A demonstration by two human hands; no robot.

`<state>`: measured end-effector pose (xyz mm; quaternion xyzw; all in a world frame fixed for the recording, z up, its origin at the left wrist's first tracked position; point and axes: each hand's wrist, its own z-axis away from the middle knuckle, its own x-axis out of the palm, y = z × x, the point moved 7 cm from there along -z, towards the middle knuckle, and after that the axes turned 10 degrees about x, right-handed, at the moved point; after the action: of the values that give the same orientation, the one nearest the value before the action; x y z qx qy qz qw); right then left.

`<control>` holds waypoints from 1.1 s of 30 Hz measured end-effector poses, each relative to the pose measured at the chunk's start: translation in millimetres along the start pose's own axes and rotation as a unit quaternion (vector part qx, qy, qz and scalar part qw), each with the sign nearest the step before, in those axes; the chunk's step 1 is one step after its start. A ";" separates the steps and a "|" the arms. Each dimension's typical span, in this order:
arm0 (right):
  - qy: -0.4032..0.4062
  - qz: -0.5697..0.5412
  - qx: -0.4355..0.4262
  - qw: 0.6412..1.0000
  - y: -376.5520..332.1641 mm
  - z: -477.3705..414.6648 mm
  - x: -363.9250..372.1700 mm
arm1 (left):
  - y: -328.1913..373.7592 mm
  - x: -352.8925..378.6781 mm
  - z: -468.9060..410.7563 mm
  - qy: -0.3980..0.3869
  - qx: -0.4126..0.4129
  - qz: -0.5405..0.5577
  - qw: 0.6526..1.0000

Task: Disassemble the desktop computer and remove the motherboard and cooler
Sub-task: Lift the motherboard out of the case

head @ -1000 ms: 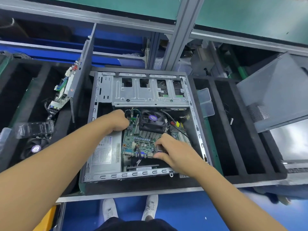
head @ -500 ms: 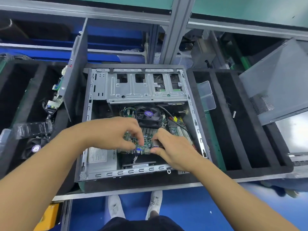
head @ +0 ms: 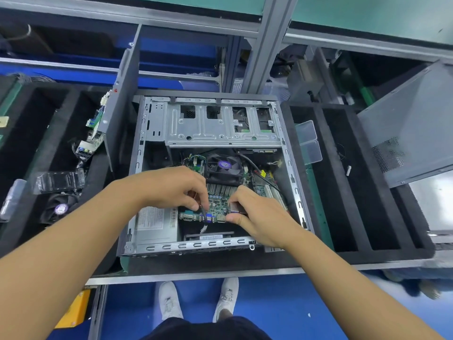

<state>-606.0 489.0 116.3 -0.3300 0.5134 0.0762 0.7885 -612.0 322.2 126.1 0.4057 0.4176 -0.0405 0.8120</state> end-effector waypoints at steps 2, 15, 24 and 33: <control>-0.001 0.000 -0.001 1.000 0.5 0.0 0.5 | -1.8 1.1 -4.3 -0.012 0.006 -0.010 1.000; -0.014 0.008 -0.005 1.000 1.1 -1.3 2.7 | 5.1 3.0 -6.3 0.007 0.071 -0.004 0.997; -0.015 0.033 -0.005 0.999 0.0 -1.8 2.8 | 6.5 -0.3 0.1 0.073 0.079 0.040 0.993; -0.030 0.054 -0.015 0.998 -4.4 -3.3 1.4 | 3.9 -1.2 2.5 0.116 0.059 0.069 0.989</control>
<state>-605.8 483.2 116.2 -0.3114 0.5053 0.1366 0.7931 -609.5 322.8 130.2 0.4826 0.4765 0.0383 0.7339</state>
